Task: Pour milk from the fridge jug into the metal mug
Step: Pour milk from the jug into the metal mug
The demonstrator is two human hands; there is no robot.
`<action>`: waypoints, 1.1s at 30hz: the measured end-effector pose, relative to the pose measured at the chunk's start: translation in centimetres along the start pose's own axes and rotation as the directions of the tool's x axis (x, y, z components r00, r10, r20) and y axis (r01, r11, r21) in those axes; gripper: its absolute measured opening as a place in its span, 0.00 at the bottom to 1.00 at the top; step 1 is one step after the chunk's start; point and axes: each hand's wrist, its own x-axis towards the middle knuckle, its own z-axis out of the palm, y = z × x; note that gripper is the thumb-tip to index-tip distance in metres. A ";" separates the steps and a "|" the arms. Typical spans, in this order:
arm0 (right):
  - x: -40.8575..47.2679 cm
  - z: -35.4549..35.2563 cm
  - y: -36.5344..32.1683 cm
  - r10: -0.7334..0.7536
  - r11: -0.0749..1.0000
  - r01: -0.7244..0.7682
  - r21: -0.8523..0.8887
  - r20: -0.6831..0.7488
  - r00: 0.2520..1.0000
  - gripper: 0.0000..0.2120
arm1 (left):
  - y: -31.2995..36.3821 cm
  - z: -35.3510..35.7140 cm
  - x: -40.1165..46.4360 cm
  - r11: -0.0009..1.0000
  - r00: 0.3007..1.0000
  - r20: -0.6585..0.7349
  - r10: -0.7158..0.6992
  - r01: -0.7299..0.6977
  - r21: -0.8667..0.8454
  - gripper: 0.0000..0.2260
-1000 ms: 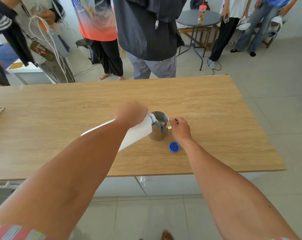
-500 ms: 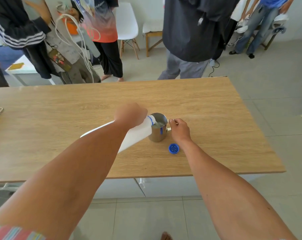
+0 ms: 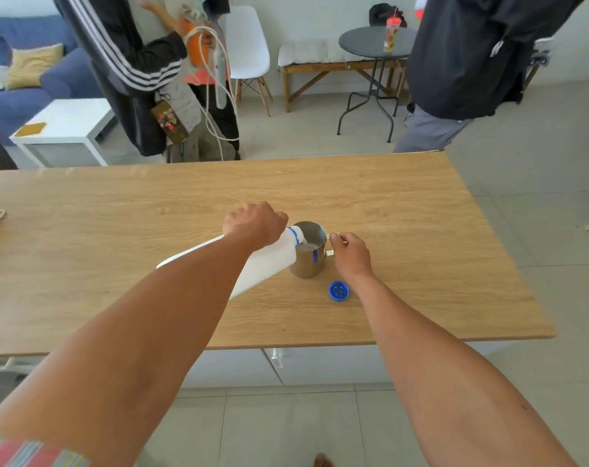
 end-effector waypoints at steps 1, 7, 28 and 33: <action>0.0 0.0 0.0 0.000 1.000 0.000 0.000 0.000 1.000 0.16 | 0.0 0.0 0.0 1.000 1.000 0.003 -0.003 0.003 -0.003 0.16; 0.0 0.1 0.0 0.007 1.000 -0.007 -0.002 -0.007 1.000 0.16 | 0.1 -0.1 0.1 1.000 1.000 0.009 -0.014 0.014 0.016 0.16; 0.0 0.0 -0.1 0.014 1.000 -0.014 -0.016 0.002 1.000 0.16 | 0.4 -0.4 0.1 0.999 1.000 0.015 0.024 -0.025 0.046 0.14; 0.0 0.0 -0.1 0.010 1.000 -0.010 -0.017 0.004 1.000 0.16 | 0.4 -0.5 0.1 0.998 0.999 0.016 0.027 -0.028 0.050 0.15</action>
